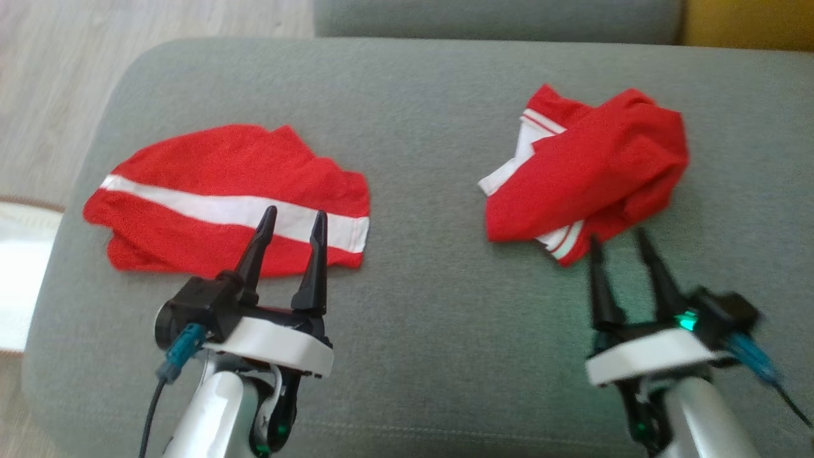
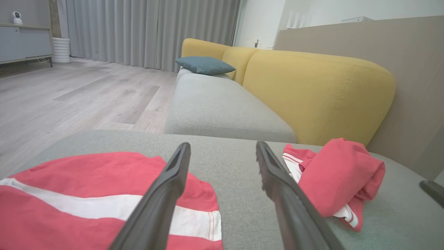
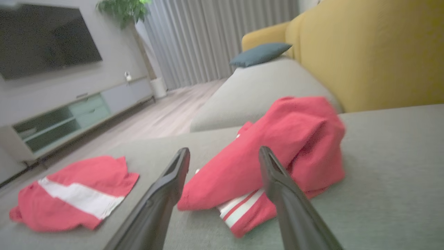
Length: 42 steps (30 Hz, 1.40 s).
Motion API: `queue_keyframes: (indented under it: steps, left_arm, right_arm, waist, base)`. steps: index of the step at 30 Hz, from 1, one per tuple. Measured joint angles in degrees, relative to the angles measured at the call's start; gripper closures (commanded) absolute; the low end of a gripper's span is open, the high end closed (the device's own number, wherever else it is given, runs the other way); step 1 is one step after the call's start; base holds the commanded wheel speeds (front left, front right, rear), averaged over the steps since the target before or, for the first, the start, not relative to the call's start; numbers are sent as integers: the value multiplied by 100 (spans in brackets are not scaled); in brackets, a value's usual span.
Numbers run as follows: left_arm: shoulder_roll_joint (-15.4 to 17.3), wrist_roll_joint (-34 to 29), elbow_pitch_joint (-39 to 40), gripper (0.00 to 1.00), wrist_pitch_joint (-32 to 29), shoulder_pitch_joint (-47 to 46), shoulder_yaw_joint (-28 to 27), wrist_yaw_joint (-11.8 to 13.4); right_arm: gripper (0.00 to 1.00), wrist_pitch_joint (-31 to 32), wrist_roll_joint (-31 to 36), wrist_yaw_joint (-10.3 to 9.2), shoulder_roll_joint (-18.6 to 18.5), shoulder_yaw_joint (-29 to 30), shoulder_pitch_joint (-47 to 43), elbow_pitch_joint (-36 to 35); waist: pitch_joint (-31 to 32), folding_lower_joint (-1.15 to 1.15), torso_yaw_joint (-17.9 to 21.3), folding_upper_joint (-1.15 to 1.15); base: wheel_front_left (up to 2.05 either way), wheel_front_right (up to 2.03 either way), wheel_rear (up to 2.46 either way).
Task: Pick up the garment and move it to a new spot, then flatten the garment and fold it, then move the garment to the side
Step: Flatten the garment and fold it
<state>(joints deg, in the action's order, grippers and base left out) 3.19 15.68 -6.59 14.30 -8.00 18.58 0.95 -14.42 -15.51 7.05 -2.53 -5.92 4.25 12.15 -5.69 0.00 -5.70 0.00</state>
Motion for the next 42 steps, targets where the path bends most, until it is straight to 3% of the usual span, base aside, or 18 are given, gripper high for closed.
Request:
queue_keyframes:
  steps: [8, 16, 22, 23, 24, 29, 34, 42]
  left_arm:
    - [-35, 3, -64, 0, 0, -67, 127, -53]
    - [-45, 211, -47, 0, 0, -248, 292, 9]
    - [-46, 290, 14, 0, 0, -279, 328, 64]
    - [-46, 302, 23, 0, 0, -285, 326, 64]
    - [-46, 312, 30, 0, 0, -293, 326, 64]
    - [-48, 312, 16, 0, 0, -419, 326, 104]
    - [-51, 312, -16, 0, 0, -481, 325, 105]
    - [-51, 372, -27, 0, 0, -375, 281, 109]
  right_arm:
    - [0, 541, 864, 0, -8, -508, 993, 1183]
    - [0, 850, 1674, 1, -21, -248, 1411, 2071]
    - [0, 1095, 1922, 1, -27, -2, 1667, 2419]
    - [40, 1132, 1924, 1, -27, 3, 1696, 2460]
    - [100, 1149, 1942, 1, -27, 4, 1720, 2492]
    - [100, 988, 1834, 1, -36, -31, 1784, 2493]
    - [100, 500, 1235, 1, -41, -237, 1926, 2258]
    - [100, 294, 505, 1, -81, -971, 3150, 1693]
  waist:
    - [-291, 0, -410, 0]
    - [-541, 0, -764, 0]
    - [-731, 0, -894, 0]
    - [-767, 0, -901, 0]
    - [-801, 0, -907, 0]
    - [-836, 0, -883, 0]
    - [-636, 0, -811, 0]
    - [-280, 0, -707, 0]
  base:
    - [0, 0, 0]
    - [0, 0, 0]
    - [0, 0, 0]
    - [0, 0, 0]
    - [0, 0, 0]
    - [0, 0, 0]
    - [0, 0, 0]
    - [0, 0, 0]
